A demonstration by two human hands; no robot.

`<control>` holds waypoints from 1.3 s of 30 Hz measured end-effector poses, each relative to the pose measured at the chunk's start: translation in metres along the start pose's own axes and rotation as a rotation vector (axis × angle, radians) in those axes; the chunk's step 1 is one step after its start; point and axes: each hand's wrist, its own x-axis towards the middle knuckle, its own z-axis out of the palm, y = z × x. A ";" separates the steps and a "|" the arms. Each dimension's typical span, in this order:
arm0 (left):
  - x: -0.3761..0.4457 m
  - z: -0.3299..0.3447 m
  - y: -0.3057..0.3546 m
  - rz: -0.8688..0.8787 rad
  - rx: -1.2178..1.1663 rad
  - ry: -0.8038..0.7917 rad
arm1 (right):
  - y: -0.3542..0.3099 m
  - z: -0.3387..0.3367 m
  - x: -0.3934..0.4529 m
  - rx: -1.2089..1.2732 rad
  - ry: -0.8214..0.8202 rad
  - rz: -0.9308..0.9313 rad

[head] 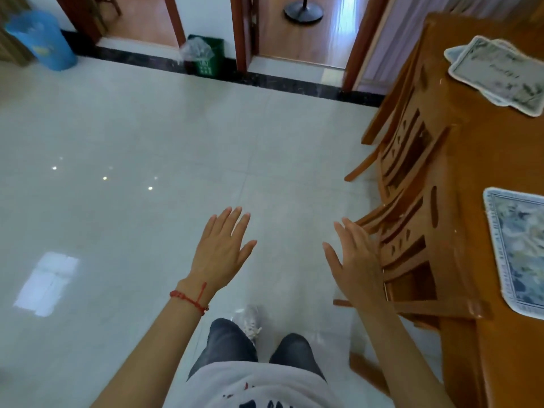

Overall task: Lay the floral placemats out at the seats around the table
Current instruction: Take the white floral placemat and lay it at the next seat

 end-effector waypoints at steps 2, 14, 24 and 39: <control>0.027 -0.003 -0.013 0.019 0.007 -0.005 | -0.003 0.001 0.020 -0.030 -0.012 0.034; 0.205 -0.009 -0.024 0.125 0.012 -0.016 | 0.034 0.018 0.160 -0.002 -0.034 0.138; 0.360 -0.024 0.000 0.161 0.036 -0.014 | 0.097 0.006 0.302 -0.042 -0.010 0.163; 0.592 -0.044 -0.006 0.351 0.042 -0.063 | 0.136 0.019 0.482 -0.059 -0.012 0.369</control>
